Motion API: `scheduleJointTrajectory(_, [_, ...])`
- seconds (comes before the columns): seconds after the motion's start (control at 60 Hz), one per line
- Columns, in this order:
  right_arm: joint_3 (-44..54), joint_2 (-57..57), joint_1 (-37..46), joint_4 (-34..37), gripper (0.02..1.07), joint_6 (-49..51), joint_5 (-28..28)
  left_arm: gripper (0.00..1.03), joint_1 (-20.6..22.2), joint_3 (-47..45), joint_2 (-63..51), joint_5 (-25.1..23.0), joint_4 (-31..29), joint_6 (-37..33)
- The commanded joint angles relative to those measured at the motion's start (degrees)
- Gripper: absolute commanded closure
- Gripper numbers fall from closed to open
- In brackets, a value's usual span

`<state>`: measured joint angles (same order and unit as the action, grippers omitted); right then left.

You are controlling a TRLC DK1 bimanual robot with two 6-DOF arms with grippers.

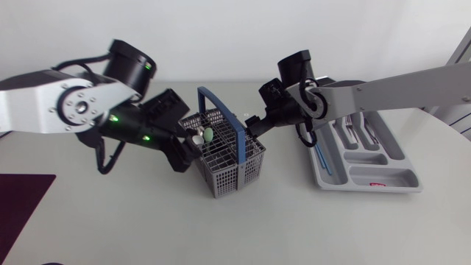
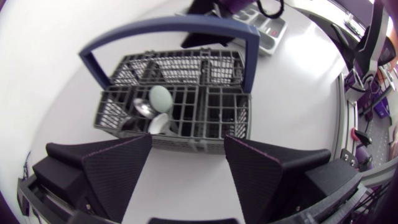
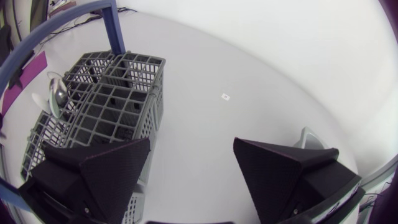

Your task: Unload the cutlery basket into the drawer organizer.

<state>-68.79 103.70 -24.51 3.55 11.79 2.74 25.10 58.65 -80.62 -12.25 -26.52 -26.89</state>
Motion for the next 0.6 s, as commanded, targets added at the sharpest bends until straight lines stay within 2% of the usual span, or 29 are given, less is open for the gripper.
scheduleJointTrajectory(0.0, [3.1, -6.4, 0.9, 2.1, 0.10, -1.2, -0.1, 0.10, -4.4, 0.9, 3.4, 0.6, -0.5, -1.1])
scheduleJointTrajectory(0.05, [5.5, -11.1, 1.0, 3.0, 0.10, -1.1, 0.2, 0.10, -7.3, 1.9, 3.4, 0.3, -0.5, -1.4])
scheduleJointTrajectory(0.067, [6.2, -12.3, 1.0, 3.1, 0.10, -1.0, 0.2, 0.10, -9.5, 2.4, 3.3, -0.5, -0.5, -1.6])
scheduleJointTrajectory(0.217, [11.8, -22.3, -1.2, 7.3, 0.10, -1.0, 0.8, 0.10, -16.1, 4.5, -2.1, -1.3, 2.4, -1.5])
scheduleJointTrajectory(0.417, [19.8, -31.2, -5.5, 9.6, 0.10, -1.3, 0.8, 0.10, -19.9, 9.9, -14.4, -1.3, 10.8, 1.9])
scheduleJointTrajectory(0.583, [23.9, -32.2, -7.5, 9.9, 0.10, -1.5, 0.8, 0.10, -21.1, 17.2, -23.9, -2.3, 12.5, 6.0])
